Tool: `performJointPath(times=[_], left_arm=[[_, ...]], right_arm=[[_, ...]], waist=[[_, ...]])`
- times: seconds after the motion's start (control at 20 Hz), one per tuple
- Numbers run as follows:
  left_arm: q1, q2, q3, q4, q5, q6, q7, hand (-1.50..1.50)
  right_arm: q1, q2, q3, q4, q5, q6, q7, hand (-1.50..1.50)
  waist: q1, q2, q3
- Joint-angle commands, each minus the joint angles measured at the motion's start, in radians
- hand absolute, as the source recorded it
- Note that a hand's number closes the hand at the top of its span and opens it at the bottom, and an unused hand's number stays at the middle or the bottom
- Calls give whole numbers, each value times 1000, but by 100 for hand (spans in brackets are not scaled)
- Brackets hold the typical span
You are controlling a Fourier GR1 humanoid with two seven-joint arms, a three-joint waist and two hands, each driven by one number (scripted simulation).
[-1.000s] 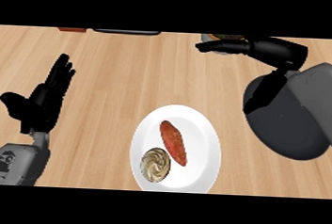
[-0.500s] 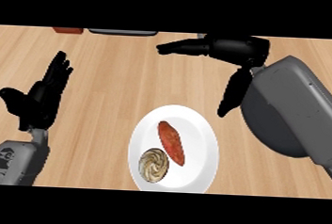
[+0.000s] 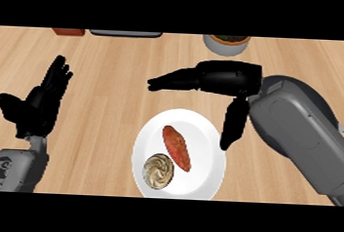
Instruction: Pick the sweet potato from the plate and place it in the pan
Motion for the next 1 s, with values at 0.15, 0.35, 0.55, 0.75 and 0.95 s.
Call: performJointPath(times=[0.15, 0.35, 0.55, 0.75, 0.95], left_arm=[[-29, -46, -23, 7, -60, 29, 11, 0], [-16, -54, -7, 18, -57, 4, -12, 0], [21, -29, 19, -62, -34, -26, 42, 0], [1, -21, 43, -52, -37, -40, 42, 0], [7, -52, 41, 19, -56, -47, -31, 0]], right_arm=[[104, 100, 26, -100, 94, -7, 151, -150], [53, 106, -10, 75, 226, -40, 25, -150], [52, 156, 2, 84, 262, 12, 69, -150], [53, 170, 20, 183, 348, -12, -69, -150], [83, 162, 60, 172, 410, 4, -113, -150]], waist=[[-4, 1, 0], [8, 4, 0], [10, 2, 0], [12, 4, 0], [7, 4, 0]])
